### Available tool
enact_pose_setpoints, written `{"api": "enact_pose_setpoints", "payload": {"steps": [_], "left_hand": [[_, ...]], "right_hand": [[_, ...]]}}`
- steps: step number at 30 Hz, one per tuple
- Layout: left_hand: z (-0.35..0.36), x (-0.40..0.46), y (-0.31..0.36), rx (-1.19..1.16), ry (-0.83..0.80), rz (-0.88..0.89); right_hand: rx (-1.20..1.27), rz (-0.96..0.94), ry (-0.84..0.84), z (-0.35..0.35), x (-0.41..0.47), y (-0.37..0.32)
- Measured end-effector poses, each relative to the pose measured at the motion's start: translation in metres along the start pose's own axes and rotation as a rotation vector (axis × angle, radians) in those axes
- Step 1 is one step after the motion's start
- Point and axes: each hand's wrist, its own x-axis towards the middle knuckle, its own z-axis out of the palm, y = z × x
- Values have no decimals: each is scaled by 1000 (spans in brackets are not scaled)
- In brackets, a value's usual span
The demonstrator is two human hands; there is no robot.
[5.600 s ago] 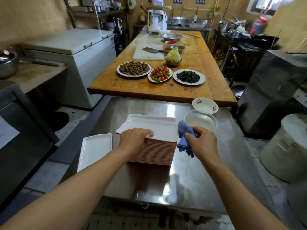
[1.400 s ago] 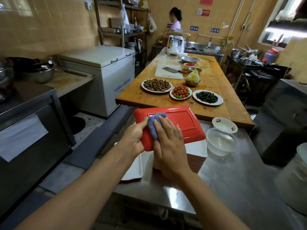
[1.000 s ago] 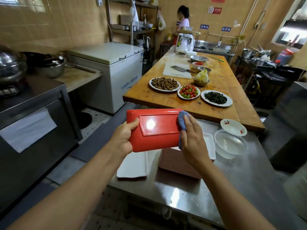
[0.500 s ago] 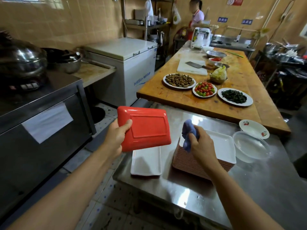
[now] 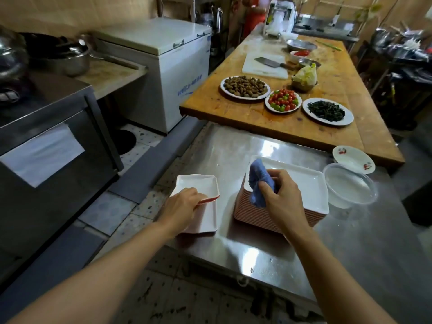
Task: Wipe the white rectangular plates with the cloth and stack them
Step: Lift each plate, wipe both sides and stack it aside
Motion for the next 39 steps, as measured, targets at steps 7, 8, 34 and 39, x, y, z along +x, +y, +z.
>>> {"api": "enact_pose_setpoints", "payload": {"steps": [7, 8, 34, 39], "left_hand": [[40, -12, 5, 13, -97, -27], [43, -13, 5, 35, -126, -42], [36, 35, 28, -117, -308, -311], [9, 88, 66, -431, -221, -365]], "right_hand": [[35, 24, 9, -3, -6, 12], [44, 30, 15, -4, -6, 13], [-1, 91, 89, -22, -12, 22], [-171, 52, 147, -20, 15, 27]]}}
